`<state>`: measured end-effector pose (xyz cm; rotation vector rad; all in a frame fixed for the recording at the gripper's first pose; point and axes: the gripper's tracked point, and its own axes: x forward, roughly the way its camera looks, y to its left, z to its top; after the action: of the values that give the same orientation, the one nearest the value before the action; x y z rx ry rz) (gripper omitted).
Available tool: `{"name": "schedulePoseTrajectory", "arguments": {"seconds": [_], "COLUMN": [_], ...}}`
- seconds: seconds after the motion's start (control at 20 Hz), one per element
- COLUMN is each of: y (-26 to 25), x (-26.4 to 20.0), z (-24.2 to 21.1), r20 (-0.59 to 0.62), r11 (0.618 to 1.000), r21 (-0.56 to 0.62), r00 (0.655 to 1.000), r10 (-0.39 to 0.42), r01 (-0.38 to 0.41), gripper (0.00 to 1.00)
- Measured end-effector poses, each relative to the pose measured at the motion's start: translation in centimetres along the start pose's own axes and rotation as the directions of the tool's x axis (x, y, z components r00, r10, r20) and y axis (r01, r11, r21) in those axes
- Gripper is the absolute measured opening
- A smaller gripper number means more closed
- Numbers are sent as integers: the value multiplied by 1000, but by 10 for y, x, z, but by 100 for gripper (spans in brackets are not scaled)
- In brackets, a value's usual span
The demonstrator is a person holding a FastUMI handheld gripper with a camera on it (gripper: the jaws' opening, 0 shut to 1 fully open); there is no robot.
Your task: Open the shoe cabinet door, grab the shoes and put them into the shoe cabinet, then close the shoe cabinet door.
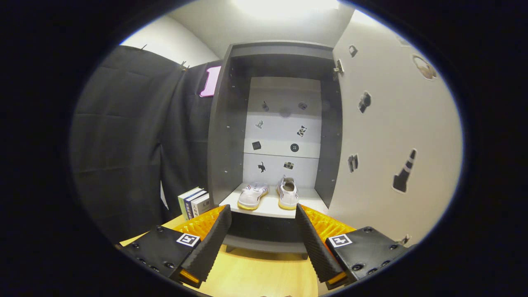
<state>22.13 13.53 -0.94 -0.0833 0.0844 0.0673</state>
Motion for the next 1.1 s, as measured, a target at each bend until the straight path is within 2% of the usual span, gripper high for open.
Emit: {"name": "schedulePoseTrajectory", "arguments": {"seconds": [0.3, 0.45, 0.7, 0.85, 1.1], "y": [-17, -36, -92, -134, -211], "x": [-81, -121, -188, -219, -227], "z": [5, 2, 3, -10, -8], "r20": [33, 16, 6, -57, -52], "r11": [999, 999, 984, 963, 924], "r21": [42, 33, 61, 74, 130], "r00": [999, 999, 986, 965, 933], "r10": [-1, -39, -166, -255, -355], "r01": [-1, 38, 165, 258, 359], "gripper": [97, 97, 97, 97, 97]}}
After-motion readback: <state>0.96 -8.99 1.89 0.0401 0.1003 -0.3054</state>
